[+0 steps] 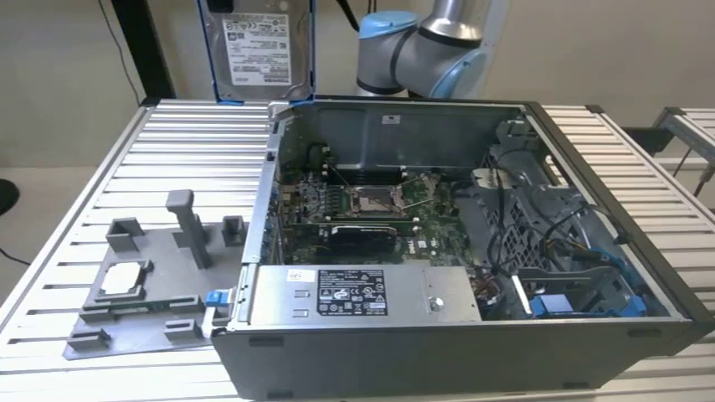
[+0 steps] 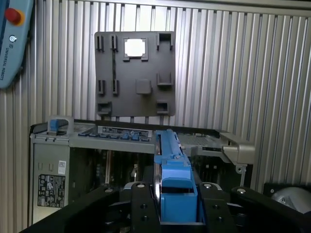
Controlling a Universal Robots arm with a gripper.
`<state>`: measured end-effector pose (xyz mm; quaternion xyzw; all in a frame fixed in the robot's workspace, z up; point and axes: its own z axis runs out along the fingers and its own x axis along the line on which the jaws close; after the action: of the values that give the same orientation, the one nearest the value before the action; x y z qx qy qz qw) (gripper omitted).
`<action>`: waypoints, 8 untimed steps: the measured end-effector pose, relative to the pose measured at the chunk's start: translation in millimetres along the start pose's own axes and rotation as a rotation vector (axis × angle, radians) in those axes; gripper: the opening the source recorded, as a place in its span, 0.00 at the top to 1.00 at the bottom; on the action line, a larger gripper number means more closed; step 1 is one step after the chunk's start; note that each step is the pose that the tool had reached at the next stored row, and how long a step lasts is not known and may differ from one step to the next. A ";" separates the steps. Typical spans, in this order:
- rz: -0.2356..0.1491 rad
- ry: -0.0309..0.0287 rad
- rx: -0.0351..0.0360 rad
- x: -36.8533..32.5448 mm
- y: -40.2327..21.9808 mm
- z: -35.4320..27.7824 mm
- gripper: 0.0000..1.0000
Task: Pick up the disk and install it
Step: 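Pick up the disk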
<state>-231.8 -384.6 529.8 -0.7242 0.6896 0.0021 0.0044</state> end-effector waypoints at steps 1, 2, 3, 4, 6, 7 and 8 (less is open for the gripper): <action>0.000 0.0000 0.0000 0.2 -3.3 0.0 1.00; 0.000 0.0001 -0.0001 0.3 -6.6 0.0 1.00; 0.000 0.0001 -0.0001 0.5 -9.8 0.0 1.00; 0.000 0.0001 -0.0001 0.6 -13.6 0.0 1.00; 0.000 0.0000 0.0000 1.1 -21.1 0.1 1.00; 0.000 0.0000 0.0000 1.2 -25.0 0.1 1.00; 0.000 0.0000 -0.0001 1.4 -28.6 0.1 1.00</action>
<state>-203.2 -384.6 529.9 -0.7242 0.6896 0.0021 0.0044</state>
